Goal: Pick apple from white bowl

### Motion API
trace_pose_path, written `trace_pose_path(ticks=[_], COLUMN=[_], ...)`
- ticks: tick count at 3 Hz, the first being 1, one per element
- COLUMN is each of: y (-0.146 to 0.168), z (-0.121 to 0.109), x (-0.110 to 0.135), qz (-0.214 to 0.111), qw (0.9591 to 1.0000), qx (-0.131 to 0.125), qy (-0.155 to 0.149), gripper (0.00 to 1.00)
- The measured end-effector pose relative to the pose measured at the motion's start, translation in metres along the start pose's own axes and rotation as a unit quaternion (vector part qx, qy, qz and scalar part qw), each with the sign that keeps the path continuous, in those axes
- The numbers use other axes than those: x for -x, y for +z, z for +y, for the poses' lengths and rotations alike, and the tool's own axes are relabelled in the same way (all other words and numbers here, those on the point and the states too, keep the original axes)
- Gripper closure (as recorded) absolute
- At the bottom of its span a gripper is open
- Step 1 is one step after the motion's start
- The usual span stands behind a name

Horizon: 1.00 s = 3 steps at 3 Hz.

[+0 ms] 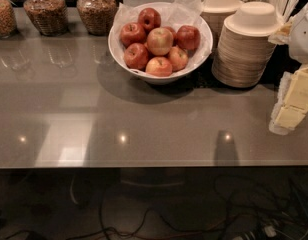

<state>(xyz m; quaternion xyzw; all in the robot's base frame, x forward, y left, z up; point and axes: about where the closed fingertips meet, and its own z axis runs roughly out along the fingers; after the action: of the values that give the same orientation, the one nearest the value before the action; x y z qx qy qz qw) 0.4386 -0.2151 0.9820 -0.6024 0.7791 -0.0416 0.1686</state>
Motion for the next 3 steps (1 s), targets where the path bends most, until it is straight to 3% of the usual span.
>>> trace_pose_path(ticks=[2, 3], y=[0.000, 0.013], z=[-0.005, -0.022], x=[0.004, 0.013], qz=[-0.018, -0.055], qw=[0.9998, 0.9979], qx=[-0.009, -0.031], qy=[0.002, 0.017], gripper=[0.00, 0.00])
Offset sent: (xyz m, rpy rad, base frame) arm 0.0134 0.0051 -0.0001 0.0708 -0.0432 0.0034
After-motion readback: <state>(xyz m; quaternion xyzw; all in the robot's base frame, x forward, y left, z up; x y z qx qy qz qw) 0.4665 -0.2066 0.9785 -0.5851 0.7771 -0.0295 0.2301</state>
